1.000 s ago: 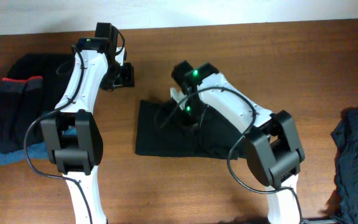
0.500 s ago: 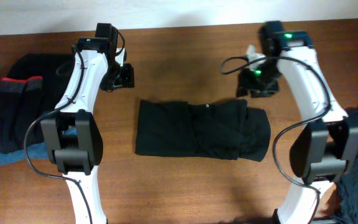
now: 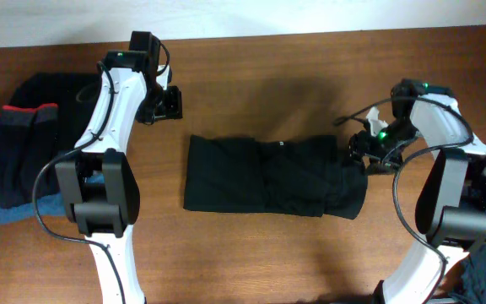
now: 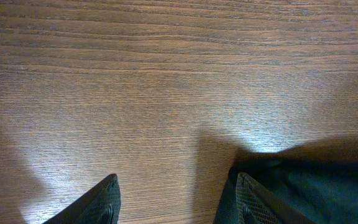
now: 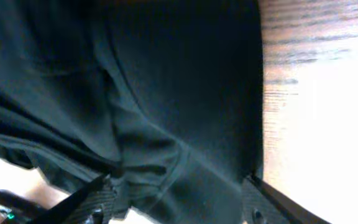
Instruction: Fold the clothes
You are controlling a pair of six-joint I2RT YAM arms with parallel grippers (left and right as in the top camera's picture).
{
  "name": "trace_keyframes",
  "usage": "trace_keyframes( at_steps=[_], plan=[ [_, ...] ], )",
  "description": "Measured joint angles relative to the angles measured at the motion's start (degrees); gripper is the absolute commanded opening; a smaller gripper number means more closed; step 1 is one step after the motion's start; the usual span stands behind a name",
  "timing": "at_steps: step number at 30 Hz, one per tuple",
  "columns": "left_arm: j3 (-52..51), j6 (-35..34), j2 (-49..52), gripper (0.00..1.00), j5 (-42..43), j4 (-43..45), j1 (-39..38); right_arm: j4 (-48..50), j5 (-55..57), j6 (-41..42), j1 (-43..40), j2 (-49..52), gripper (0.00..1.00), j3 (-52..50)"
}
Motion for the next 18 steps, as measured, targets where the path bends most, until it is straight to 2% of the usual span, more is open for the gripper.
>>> trace_keyframes(
  at_steps=[9, 18],
  plan=[
    [0.0, 0.0, 0.0, 0.59, 0.0, 0.0, 0.0, 7.2, -2.6, -0.6, 0.0, -0.1, 0.82, -8.0],
    [0.0, 0.0, 0.0, 0.60, 0.0, 0.0, 0.0, 11.9, -10.8, -0.9, 0.0, -1.9, 0.84, -11.6]
  ],
)
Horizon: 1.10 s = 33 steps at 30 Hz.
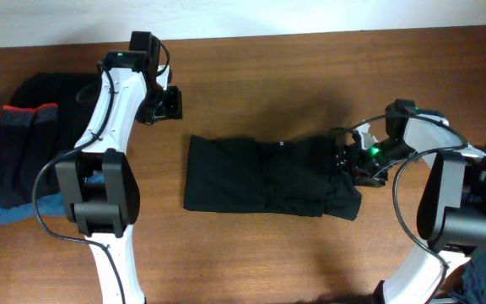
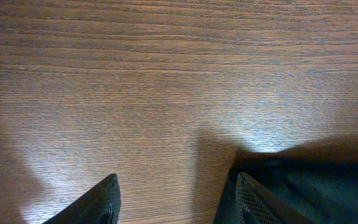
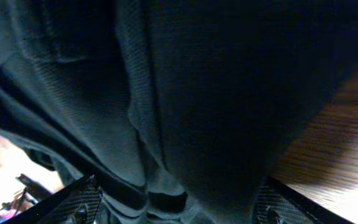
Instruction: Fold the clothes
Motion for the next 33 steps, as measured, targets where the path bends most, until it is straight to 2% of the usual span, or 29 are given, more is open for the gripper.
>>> trace_keyframes(
  at_steps=[10, 15, 17, 22, 23, 32, 33],
  plan=[
    [0.0, 0.0, 0.0, 0.59, 0.0, -0.2, 0.0, 1.1, -3.7, -0.8, 0.1, 0.0, 0.85, -0.7],
    [0.0, 0.0, 0.0, 0.59, 0.0, -0.9, 0.0, 2.7, -4.5, -0.7, 2.1, 0.0, 0.81, -0.9],
    [0.0, 0.0, 0.0, 0.60, 0.0, -1.2, 0.0, 3.6, -4.7, -0.8, 3.4, 0.0, 0.74, -0.9],
    [0.0, 0.0, 0.0, 0.59, 0.0, -1.3, 0.0, 5.9, -3.7, 1.2, 6.8, 0.5, 0.31, -1.0],
    [0.0, 0.0, 0.0, 0.59, 0.0, -1.4, 0.0, 6.6, -3.2, 1.9, 7.2, 0.6, 0.26, -1.1],
    [0.0, 0.0, 0.0, 0.59, 0.0, -1.5, 0.0, 8.6, -2.3, 5.7, 7.5, 0.7, 0.22, -1.4],
    [0.0, 0.0, 0.0, 0.59, 0.0, -1.5, 0.0, 8.6, -2.3, 5.7, 7.5, 0.7, 0.12, -1.4]
  ],
)
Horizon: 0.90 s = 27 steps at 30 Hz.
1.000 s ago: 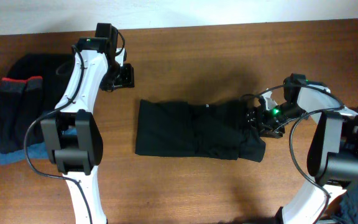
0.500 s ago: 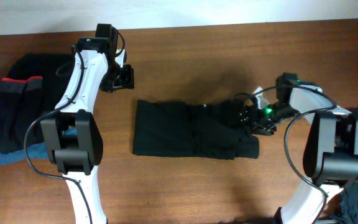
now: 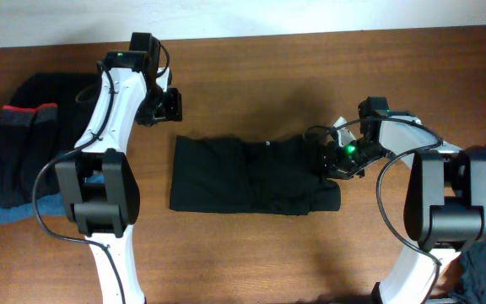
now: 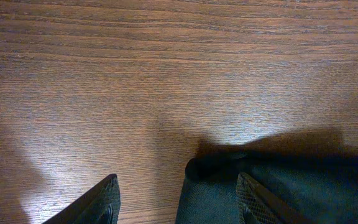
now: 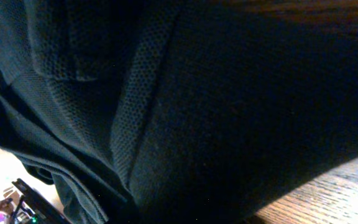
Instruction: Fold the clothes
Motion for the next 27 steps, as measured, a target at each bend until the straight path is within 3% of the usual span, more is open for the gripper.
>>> trace_keyframes(
  at_steps=[1, 2, 11, 16, 27],
  plan=[
    [0.0, 0.0, 0.0, 0.59, 0.0, 0.0, 0.0, 0.0, 0.0, 0.1, 0.0, 0.0, 0.04, 0.0],
    [0.0, 0.0, 0.0, 0.59, 0.0, 0.0, 0.0, 0.0, 0.0, 0.2, 0.0, 0.0, 0.04, 0.0],
    [0.0, 0.0, 0.0, 0.60, 0.0, 0.0, 0.0, 1.2, 0.5, 0.7, -0.3, 0.0, 0.04, 0.0],
    [0.0, 0.0, 0.0, 0.59, 0.0, -0.9, 0.0, -3.3, 2.0, -0.9, -3.3, 0.0, 0.04, 2.4],
    [0.0, 0.0, 0.0, 0.59, 0.0, -1.6, 0.0, -21.2, 16.2, -5.2, -11.5, 0.5, 0.04, 25.2]
  ],
)
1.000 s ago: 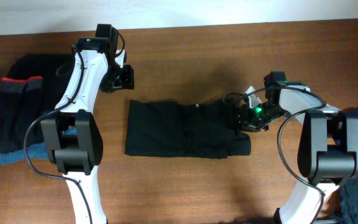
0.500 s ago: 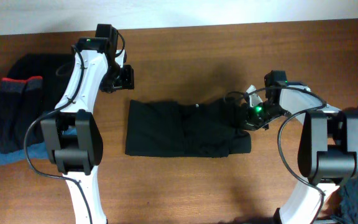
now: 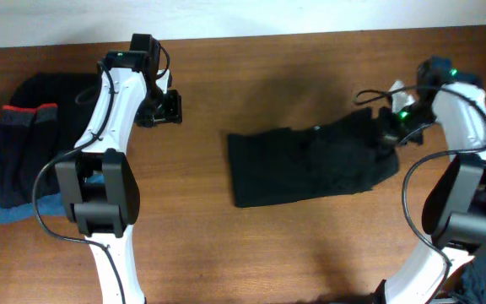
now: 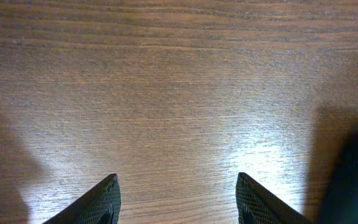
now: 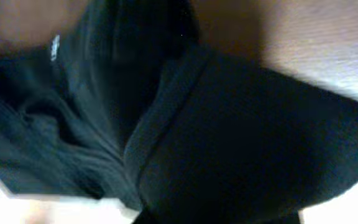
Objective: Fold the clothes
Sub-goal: 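Fold the right end leftward over the stack with the right gripper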
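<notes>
A black garment (image 3: 310,165) lies folded into a long strip, slanted across the middle-right of the table (image 3: 251,76). My right gripper (image 3: 391,127) is at its far right end, and the cloth bunches up toward it. In the right wrist view the black garment (image 5: 229,137) fills the frame and hides the fingers. My left gripper (image 3: 164,106) hangs open over bare wood, well left of the garment. In its own view the left gripper (image 4: 179,202) has nothing between its fingers; a dark edge shows at the right border.
A pile of folded dark clothes (image 3: 40,93) lies at the far left, with red-banded socks (image 3: 19,148) and a blue cloth (image 3: 11,213) on it. More dark blue cloth lies at the bottom right corner. The table's back edge runs along the top.
The right gripper has gone from the middle of the table to the back right, and the garment has shifted right with it and now lies slanted. The left arm has not moved.
The garment lay flat in the middle with my right gripper at its right end. Then the gripper sat on that end. Later garment and gripper stood further left. Now both are to the right, the strip slanted. The left gripper stayed open throughout.
</notes>
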You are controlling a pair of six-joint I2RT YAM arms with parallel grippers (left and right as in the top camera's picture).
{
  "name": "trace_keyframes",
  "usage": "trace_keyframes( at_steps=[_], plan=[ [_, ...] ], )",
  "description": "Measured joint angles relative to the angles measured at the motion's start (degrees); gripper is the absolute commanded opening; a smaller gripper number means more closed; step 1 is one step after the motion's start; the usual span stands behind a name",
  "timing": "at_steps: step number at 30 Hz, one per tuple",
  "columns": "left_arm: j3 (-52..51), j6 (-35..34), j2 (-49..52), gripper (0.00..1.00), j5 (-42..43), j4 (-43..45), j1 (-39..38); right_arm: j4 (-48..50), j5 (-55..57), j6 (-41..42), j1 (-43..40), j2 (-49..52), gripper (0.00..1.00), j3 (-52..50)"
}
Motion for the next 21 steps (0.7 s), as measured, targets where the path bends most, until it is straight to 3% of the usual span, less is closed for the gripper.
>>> trace_keyframes(
  at_steps=[8, 17, 19, 21],
  plan=[
    [0.0, 0.0, 0.0, 0.59, -1.1, -0.1, 0.1, -11.6, 3.1, -0.7, 5.9, 0.0, 0.04, 14.1],
    [0.0, 0.0, 0.0, 0.60, -2.6, -0.8, 3.1, -8.9, 3.8, 7.9, 25.5, 0.0, 0.05, 15.4],
    [0.0, 0.0, 0.0, 0.60, -2.7, -0.9, 3.8, -7.1, 3.8, 10.5, 30.1, 0.3, 0.11, 15.4],
    [0.0, 0.0, 0.0, 0.60, -2.8, -0.9, 4.4, -5.8, 3.9, 12.5, 34.0, 0.8, 0.28, 15.4]
  ],
)
